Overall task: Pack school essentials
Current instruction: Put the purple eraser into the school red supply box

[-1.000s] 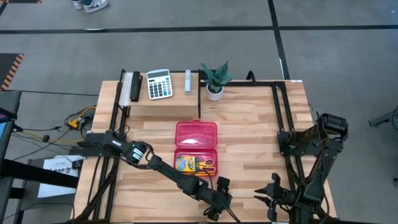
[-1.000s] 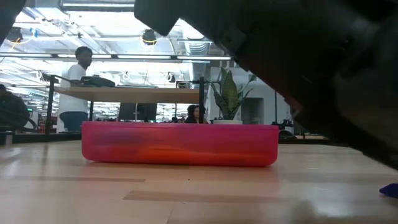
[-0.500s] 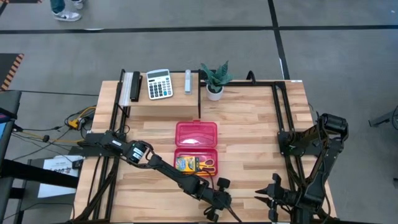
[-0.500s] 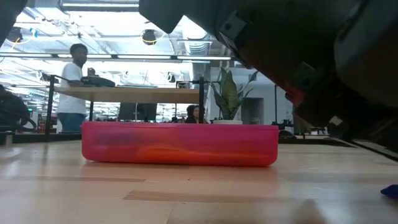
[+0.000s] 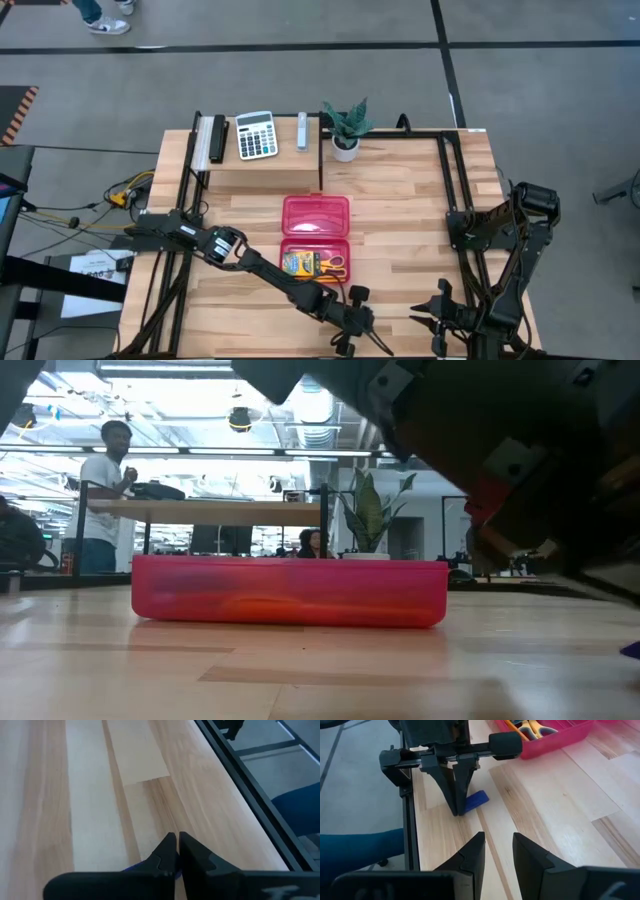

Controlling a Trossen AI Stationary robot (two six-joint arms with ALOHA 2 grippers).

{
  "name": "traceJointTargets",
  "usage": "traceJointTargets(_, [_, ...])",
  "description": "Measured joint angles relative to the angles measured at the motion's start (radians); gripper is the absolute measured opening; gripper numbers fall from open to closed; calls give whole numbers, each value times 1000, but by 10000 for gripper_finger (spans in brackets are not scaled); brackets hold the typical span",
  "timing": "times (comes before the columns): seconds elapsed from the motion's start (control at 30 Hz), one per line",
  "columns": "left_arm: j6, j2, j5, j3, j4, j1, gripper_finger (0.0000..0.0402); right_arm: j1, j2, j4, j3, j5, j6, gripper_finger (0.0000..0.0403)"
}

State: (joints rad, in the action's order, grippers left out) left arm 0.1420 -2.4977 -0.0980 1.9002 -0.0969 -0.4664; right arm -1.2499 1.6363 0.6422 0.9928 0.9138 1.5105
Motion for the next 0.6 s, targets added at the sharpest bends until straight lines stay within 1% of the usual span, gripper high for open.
traceJointTargets(0.3, [11,22,-25,68,-58,-3,0,0,0,0,0,0,0,107])
traceJointTargets(0.6, [38,102,-117,75,-177,-5,0,0,0,0,0,0,0,107])
